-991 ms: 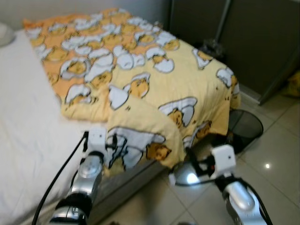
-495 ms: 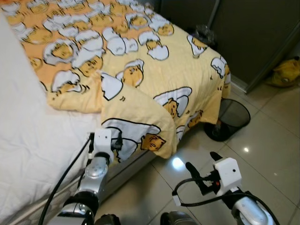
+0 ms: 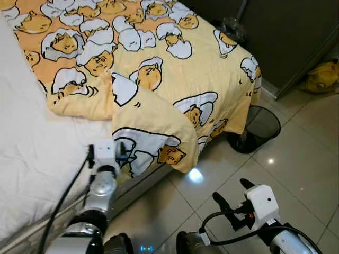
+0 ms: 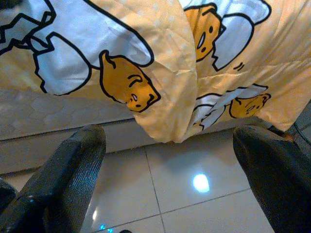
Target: Clean up the room
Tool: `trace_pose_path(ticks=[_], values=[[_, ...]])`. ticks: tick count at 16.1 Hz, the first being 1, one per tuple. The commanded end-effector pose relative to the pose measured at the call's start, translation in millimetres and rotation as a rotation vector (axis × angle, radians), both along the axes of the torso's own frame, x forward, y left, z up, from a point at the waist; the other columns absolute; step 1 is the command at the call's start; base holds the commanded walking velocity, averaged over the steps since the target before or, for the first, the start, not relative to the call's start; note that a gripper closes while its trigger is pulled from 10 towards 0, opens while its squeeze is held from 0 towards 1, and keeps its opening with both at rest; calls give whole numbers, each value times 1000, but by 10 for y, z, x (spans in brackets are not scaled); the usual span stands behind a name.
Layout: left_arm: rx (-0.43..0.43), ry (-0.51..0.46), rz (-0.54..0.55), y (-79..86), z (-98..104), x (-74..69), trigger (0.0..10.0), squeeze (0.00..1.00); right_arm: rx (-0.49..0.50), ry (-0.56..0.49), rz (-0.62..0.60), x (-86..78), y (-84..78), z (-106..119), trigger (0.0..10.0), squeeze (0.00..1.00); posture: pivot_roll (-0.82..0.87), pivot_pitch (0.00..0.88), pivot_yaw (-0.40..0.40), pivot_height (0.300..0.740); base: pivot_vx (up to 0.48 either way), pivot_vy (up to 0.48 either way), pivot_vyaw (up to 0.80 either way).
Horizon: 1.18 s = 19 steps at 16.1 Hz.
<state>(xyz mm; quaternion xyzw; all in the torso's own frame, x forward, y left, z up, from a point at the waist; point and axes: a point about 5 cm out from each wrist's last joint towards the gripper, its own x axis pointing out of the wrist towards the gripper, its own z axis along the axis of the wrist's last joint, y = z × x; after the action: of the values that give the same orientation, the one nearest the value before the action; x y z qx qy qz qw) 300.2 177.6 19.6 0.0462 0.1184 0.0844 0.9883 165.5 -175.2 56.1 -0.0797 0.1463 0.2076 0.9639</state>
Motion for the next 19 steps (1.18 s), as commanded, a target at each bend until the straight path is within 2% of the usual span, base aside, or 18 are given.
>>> trace_pose_path(ticks=[1, 3, 5, 7, 8, 9, 10, 11, 14, 19], values=[[-24, 47, -33, -68, -107, -77, 10000, 0, 2, 10, -5, -32, -27, 17, 10000, 0, -359, 206, -88, 740, 0, 0, 0], [-34, 66, -70, -168, -123, -65, 10000, 0, 3, 21, 3, -42, -10, 23, 10000, 0, -359, 209, -90, 740, 0, 0, 0], [-65, 116, -64, -202, -160, -57, 10000, 0, 3, 27, 7, -42, -8, 20, 10000, 0, -359, 210, -91, 740, 0, 0, 0], [-61, 152, 8, -161, -126, 16, 10000, 0, -1, 39, 22, -48, 2, 17, 10000, 0, -374, 210, -103, 740, 0, 0, 0], [-64, 154, 18, -150, -108, 40, 6627, 0, -1, 40, 23, -49, 4, 23, 10000, 0, -375, 211, -104, 740, 0, 0, 0], [-66, 152, 13, -152, -91, 60, 6627, 0, -2, 41, 22, -49, 2, 28, 10000, 0, -375, 211, -104, 740, 0, 0, 0], [-79, 145, 2, -158, -57, 96, 0, 0, -6, 44, 20, -50, -8, 30, 10000, 0, -381, 212, -102, 740, 0, 0, 0], [-83, 124, -53, -200, -13, 137, 0, 0, -9, 48, 16, -57, -17, 25, 10000, 0, -379, 212, -95, 740, 0, 0, 0], [-79, 129, -152, -262, -28, 122, 0, 0, -2, 50, -6, -48, -28, 26, 10000, 0, -373, 212, -92, 740, 0, 0, 0], [-142, 148, -237, -308, -60, 97, 0, 0, 4, 49, 6, 14, 16, 10, 10000, 0, -351, 192, -81, 740, 0, 0, 0]])
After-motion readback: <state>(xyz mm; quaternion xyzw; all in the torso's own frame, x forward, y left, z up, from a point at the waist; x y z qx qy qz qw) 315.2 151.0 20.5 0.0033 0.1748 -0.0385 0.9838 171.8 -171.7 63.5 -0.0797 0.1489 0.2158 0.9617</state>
